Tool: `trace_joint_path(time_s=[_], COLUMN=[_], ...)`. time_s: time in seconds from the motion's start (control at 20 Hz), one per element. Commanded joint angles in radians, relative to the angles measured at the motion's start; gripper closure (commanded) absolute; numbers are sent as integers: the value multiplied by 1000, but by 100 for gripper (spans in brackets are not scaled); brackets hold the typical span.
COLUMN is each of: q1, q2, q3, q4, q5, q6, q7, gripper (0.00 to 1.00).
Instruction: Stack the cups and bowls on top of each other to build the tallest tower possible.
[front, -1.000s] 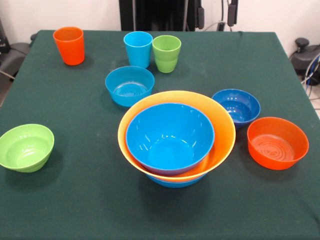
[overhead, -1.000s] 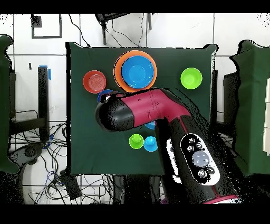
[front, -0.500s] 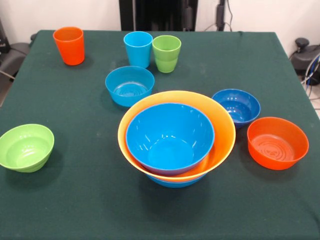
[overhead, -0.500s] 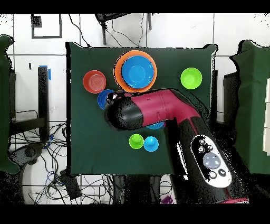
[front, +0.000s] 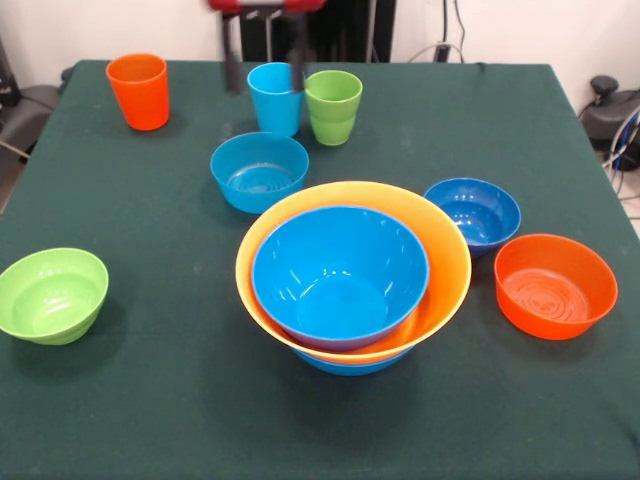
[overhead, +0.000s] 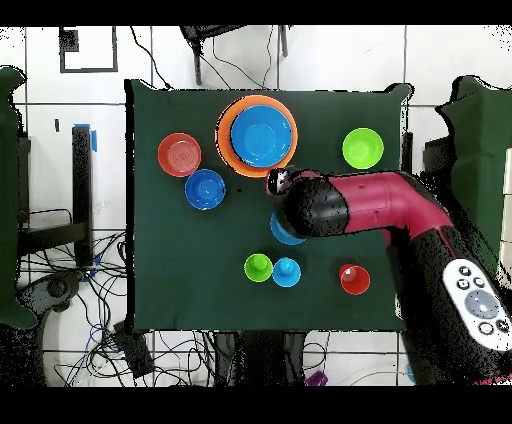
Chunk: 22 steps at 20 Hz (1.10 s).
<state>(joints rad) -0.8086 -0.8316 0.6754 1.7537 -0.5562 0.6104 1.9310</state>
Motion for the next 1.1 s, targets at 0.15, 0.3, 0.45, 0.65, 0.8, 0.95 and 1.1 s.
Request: trace_joint_path(time_s=[0.15,0.3,0.45,0.65,0.8,0.95,1.1], q1=[-21,-23,-16,8,37,57,86], q2=[235,301,344,404,452,454,461], q3=[141,171,187,197,202,196,192], q4=[-228,-311,-383,-494,-580,-618,-686], q5=[-137,-143,-149,-154,-162,-156,-146], q6=[188,237,286,347,375,402,459], q7=[-592,-721,-836,-976,-1066,-1104,-1165], gripper=[0,0,0,0,0,0,0])
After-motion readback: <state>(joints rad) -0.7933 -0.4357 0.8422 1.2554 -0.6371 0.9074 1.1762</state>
